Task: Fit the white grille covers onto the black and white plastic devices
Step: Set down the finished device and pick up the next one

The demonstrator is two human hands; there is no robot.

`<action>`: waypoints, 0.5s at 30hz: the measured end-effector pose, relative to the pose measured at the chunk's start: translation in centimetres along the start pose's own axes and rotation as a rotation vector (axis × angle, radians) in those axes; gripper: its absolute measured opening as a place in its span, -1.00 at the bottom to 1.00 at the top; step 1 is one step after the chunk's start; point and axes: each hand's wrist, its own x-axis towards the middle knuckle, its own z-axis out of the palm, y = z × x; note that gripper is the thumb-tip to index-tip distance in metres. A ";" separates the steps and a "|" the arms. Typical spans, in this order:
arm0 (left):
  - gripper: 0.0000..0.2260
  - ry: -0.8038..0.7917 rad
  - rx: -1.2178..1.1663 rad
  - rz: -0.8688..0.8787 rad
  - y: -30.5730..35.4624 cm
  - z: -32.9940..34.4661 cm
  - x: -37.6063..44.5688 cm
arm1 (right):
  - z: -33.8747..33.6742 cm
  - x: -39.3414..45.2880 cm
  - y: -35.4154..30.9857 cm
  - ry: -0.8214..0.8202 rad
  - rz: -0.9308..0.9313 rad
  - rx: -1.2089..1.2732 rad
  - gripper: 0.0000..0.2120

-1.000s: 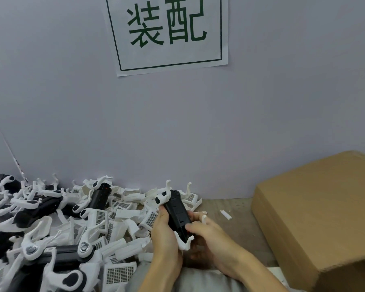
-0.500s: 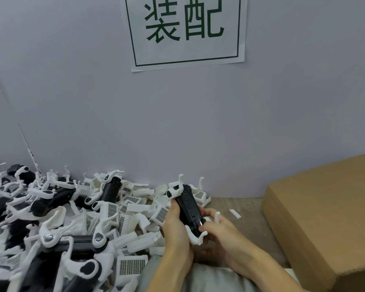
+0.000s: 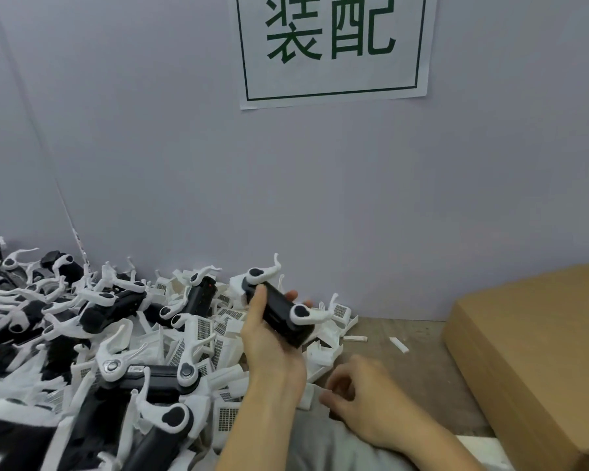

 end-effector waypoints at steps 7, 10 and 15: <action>-0.53 -0.072 0.228 -0.042 -1.4 -0.2 0.1 | -2.2 0.8 2.4 0.228 0.145 0.165 -0.90; -0.54 -0.064 0.384 -0.092 -1.8 -0.4 0.2 | -4.0 1.0 4.2 0.384 0.271 0.297 -0.89; -0.58 0.018 0.750 -0.143 -2.9 -0.1 -0.3 | -5.7 0.7 3.4 0.796 0.184 0.360 -0.83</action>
